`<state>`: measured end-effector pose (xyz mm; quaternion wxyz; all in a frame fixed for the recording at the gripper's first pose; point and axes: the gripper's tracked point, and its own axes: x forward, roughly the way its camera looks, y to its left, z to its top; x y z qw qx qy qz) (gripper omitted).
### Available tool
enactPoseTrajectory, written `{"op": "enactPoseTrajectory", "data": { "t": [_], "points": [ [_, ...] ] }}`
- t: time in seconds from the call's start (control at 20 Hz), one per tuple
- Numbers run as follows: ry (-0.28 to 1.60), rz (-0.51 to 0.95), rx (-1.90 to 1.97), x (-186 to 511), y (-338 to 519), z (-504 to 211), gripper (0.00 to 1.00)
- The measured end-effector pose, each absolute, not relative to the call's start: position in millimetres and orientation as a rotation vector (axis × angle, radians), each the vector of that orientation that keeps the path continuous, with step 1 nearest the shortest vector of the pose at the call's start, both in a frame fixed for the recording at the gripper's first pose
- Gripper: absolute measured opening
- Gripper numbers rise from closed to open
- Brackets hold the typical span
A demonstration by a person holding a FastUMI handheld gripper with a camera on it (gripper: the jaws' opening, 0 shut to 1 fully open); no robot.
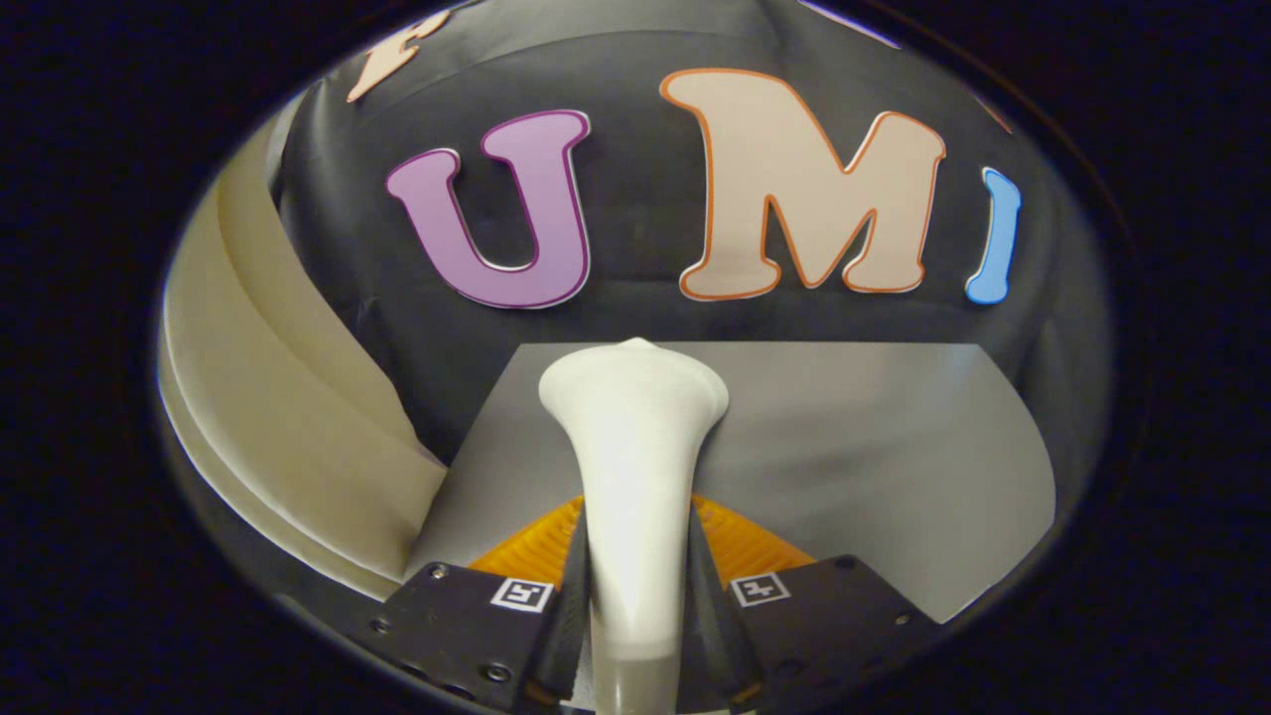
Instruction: Iron the clothes twice with a garment steamer, once on the left side and once on the right side.
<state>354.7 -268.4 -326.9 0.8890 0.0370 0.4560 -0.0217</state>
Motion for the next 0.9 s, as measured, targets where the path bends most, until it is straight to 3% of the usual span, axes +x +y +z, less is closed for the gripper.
{"op": "enactPoseTrajectory", "data": {
  "t": [0.5, 0.9],
  "points": [
    [0.806, -0.022, 0.133, 318.4, -252.0, -297.5, 0.39],
    [0.676, -0.120, 0.152, 249.6, -244.5, -260.6, 0.37]
  ]
}}
